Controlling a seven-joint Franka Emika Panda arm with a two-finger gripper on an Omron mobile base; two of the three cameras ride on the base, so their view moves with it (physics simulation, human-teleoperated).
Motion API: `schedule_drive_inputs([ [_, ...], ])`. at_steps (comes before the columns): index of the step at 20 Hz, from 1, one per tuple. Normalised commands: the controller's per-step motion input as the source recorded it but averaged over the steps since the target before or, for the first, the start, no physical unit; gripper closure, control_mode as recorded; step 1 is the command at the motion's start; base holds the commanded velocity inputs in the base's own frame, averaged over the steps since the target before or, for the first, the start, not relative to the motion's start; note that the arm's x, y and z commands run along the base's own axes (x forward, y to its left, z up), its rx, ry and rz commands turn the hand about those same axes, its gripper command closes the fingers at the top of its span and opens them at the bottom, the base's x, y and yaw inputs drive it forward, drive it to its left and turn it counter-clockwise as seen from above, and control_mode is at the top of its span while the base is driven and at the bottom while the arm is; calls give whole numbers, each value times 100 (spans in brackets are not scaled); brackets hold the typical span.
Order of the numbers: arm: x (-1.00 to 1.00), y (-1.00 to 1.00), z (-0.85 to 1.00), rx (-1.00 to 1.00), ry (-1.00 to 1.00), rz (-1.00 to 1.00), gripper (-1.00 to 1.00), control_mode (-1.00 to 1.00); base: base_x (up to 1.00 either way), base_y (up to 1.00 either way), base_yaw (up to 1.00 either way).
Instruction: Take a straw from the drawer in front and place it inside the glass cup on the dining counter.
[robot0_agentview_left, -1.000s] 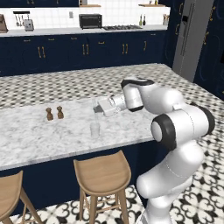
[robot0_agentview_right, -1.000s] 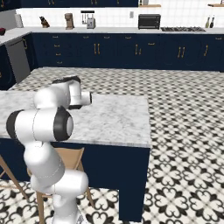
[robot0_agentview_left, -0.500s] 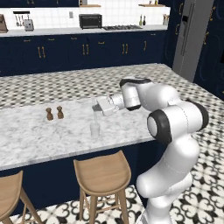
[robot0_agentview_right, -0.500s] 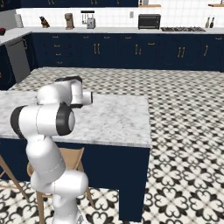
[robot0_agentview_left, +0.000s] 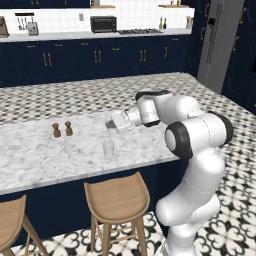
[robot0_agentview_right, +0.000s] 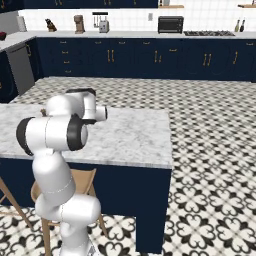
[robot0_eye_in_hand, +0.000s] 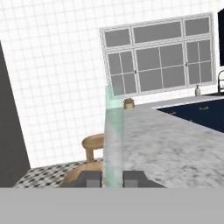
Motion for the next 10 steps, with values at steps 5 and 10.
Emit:
schedule_drive_inputs([
  [5, 8, 0, -17, 0, -11, 0, 100, -100, 0, 0, 0],
  [10, 15, 0, -12, 0, -9, 0, 100, -100, 0, 0, 0],
])
